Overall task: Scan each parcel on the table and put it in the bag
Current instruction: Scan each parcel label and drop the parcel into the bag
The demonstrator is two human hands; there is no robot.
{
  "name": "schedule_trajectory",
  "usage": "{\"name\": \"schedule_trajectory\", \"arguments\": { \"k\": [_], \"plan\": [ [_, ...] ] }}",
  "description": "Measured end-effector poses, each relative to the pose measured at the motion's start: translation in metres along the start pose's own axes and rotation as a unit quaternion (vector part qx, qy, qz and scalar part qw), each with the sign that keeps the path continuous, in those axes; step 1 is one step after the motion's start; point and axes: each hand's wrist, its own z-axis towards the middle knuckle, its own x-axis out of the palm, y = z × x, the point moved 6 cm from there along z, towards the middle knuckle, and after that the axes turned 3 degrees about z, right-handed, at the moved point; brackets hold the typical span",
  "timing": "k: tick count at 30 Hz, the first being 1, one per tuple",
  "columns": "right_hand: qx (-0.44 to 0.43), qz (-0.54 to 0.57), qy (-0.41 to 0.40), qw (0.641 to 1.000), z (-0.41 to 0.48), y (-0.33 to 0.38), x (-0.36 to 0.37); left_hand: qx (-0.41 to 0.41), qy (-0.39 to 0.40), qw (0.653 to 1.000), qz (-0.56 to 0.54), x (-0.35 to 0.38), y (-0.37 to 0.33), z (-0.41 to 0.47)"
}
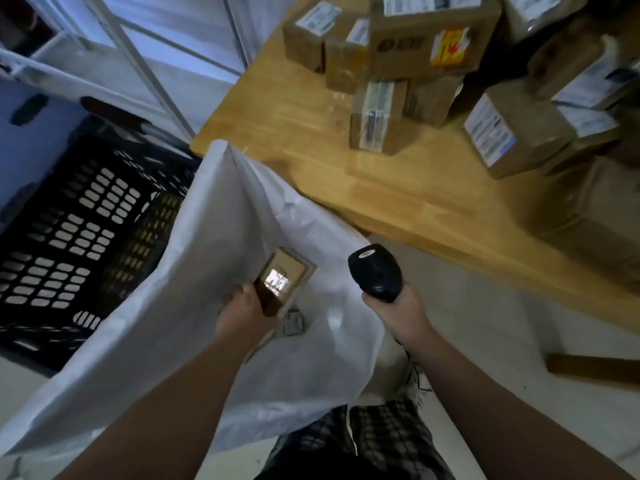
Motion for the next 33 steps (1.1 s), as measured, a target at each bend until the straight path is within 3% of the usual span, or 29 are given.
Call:
{"name": "schedule_trajectory", "arguments": {
  "k": [3,8,13,18,23,33],
  "plan": [
    [0.001,-0.034,0.001,0.999,0.005,-0.009,0.014,-0.03,0.019,0.999,0.039,0.023,0.013,0.016],
    [-0.019,-0.055,0.011,0.998,0.025,-0.012,0.034,-0.091,0.019,0.996,-0.006,0.035,0.015,0.038],
    [-0.039,-0.072,0.011,0.997,0.038,-0.004,0.041,-0.011,-0.034,0.999,0.025,0.028,-0.004,0.033],
    [-0.056,-0.04,-0.039,0.997,0.028,0.015,0.016,0.05,-0.051,0.995,-0.068,0.0,-0.032,0.006],
    [-0.057,-0.012,-0.075,0.995,0.009,0.04,-0.04,0.134,-0.094,0.975,-0.147,-0.05,-0.089,-0.028],
    [-0.076,0.045,-0.154,0.984,-0.009,0.063,-0.19,0.258,-0.119,0.949,-0.139,-0.099,-0.244,-0.059]
  ]
}}
